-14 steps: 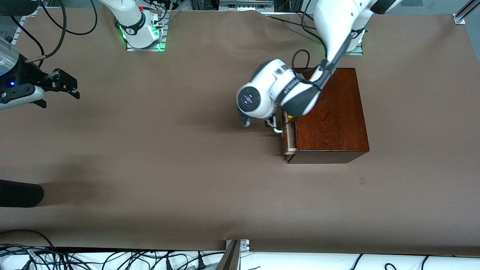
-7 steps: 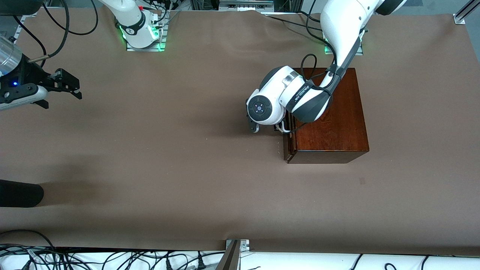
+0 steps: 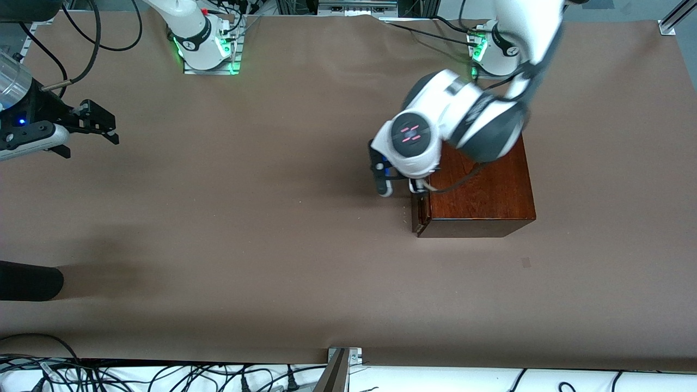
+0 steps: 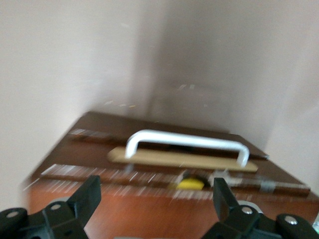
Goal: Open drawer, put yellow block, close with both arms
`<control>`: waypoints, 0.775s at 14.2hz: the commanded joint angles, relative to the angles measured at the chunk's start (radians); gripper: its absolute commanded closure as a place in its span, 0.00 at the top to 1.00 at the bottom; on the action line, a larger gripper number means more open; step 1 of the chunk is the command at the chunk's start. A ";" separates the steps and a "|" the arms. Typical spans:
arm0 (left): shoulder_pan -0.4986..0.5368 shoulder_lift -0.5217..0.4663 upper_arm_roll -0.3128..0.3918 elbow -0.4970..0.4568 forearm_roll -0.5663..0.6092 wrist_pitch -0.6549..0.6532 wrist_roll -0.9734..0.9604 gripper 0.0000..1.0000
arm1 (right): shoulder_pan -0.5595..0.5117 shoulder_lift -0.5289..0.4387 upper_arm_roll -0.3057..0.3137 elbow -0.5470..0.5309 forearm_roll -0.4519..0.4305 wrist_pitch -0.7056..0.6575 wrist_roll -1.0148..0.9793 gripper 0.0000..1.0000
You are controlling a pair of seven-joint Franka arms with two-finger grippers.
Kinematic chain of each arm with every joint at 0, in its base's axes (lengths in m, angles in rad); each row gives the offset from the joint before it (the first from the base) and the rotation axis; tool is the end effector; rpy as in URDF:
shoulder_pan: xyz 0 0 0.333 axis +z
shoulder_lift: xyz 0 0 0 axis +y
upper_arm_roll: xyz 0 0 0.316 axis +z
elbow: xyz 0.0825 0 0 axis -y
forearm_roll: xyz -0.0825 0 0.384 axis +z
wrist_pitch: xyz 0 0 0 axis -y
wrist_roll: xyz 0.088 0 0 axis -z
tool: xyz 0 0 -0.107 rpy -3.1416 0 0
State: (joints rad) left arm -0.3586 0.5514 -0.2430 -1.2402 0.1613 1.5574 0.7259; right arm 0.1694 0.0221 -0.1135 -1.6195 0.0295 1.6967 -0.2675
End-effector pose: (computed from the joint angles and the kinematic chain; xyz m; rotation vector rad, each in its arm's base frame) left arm 0.5973 -0.3434 0.4383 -2.4509 1.9066 0.3444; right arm 0.5710 0.0354 0.6004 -3.0794 -0.4979 -0.0901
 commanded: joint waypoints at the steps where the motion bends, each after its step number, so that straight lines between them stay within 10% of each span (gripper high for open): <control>1: 0.114 -0.024 -0.001 0.097 0.030 -0.011 0.021 1.00 | 0.002 0.009 -0.002 0.020 0.003 -0.006 0.016 1.00; 8: 0.240 -0.037 0.056 0.215 0.044 -0.016 -0.054 1.00 | 0.002 0.009 -0.002 0.021 0.003 -0.006 0.016 1.00; 11: 0.244 -0.181 0.164 0.055 -0.072 -0.008 -0.240 1.00 | 0.002 0.009 -0.002 0.021 0.004 -0.005 0.016 1.00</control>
State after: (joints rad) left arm -0.1101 0.4778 -0.1344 -1.0672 0.1491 1.5506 0.6022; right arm 0.1697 0.0222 -0.1141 -1.6193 0.0295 1.6972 -0.2672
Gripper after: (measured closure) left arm 0.000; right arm 0.000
